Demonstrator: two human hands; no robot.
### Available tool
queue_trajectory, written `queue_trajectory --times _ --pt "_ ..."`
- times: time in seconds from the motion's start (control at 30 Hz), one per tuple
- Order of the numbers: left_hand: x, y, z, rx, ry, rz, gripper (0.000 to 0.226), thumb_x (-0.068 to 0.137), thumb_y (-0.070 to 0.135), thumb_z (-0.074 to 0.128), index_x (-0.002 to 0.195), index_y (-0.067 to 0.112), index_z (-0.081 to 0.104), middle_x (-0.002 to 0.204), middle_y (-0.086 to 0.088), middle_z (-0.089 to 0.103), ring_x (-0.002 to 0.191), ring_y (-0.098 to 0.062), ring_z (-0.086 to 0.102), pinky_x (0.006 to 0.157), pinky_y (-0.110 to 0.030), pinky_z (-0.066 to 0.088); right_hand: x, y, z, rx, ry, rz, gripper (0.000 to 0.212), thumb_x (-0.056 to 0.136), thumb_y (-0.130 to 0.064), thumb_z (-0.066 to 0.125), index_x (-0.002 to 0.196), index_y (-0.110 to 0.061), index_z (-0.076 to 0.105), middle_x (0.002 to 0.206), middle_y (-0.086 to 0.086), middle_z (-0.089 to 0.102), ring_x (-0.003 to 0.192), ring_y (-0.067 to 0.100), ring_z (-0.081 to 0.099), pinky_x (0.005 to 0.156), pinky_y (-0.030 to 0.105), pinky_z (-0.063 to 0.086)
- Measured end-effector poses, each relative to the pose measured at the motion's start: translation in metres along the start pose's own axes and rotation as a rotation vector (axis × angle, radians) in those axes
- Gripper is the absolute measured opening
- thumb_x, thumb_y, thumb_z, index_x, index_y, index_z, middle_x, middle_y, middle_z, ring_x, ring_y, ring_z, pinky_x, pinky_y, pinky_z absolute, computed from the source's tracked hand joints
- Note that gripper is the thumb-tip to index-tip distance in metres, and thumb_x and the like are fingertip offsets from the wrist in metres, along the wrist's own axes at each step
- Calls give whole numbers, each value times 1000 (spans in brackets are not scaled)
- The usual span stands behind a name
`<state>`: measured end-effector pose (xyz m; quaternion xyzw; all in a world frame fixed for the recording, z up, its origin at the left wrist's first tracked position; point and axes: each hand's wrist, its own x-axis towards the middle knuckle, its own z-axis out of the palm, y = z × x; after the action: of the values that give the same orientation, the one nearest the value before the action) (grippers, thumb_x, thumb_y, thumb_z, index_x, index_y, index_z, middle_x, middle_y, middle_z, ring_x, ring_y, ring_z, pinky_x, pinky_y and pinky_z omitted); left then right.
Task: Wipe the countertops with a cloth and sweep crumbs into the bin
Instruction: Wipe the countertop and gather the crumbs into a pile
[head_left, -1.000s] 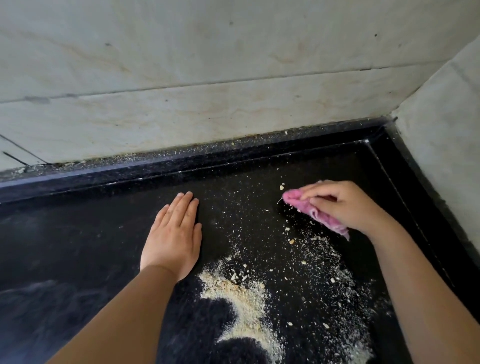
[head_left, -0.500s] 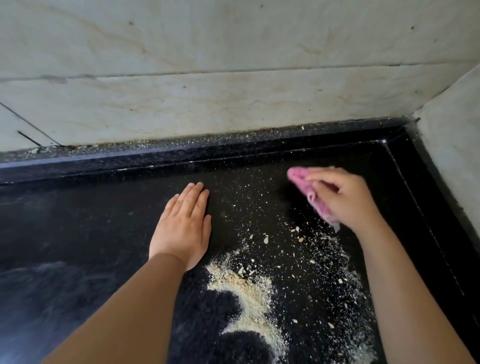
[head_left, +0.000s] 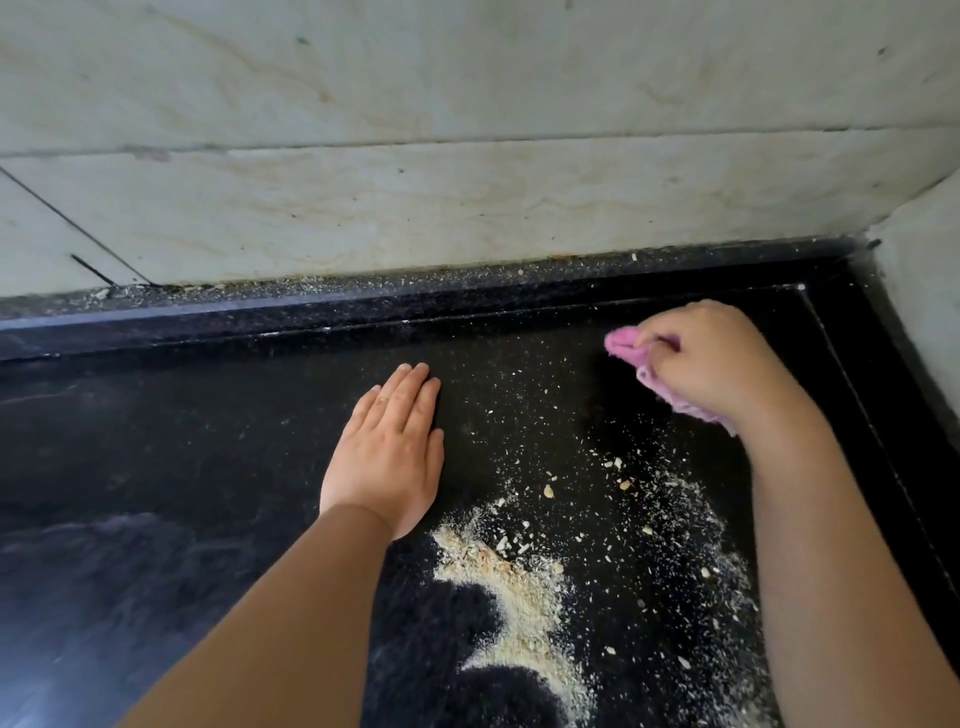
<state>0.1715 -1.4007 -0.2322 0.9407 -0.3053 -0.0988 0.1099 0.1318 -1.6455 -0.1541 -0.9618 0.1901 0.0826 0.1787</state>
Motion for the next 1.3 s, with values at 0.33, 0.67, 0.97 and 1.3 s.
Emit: queue_trajectory --times 0.33,0.67,0.97,1.3 --pt "1 2 -2 -7 -30 -10 85 71 45 -14 145 13 12 154 0 6 141 -13 -1 103 -19 -17 17 -21 40 -134 17 -80 22 87 -8 43 86 -10 65 95 5 66 95 22 50 79 32 45" --pt "1 2 -3 3 -37 -4 73 83 40 4 138 5 34 147 -9 30 138 -22 23 108 -22 -4 20 -26 42 -104 101 -135 29 88 -7 39 96 -6 68 108 2 64 86 15 35 75 26 33" --pt "0 2 -5 46 -82 -19 80 74 42 -17 146 14 4 155 2 -1 141 -12 -7 103 -21 -17 0 -33 23 76 -48 -191 26 88 -6 46 93 -14 70 101 -12 62 80 -2 50 92 23 33" --pt "0 4 -11 61 -102 -24 62 90 41 -6 146 15 -2 154 3 -9 140 -11 -12 105 -22 -17 0 -55 32 -126 -250 -231 21 90 -10 43 90 -13 64 102 -2 64 95 17 53 94 31 40"
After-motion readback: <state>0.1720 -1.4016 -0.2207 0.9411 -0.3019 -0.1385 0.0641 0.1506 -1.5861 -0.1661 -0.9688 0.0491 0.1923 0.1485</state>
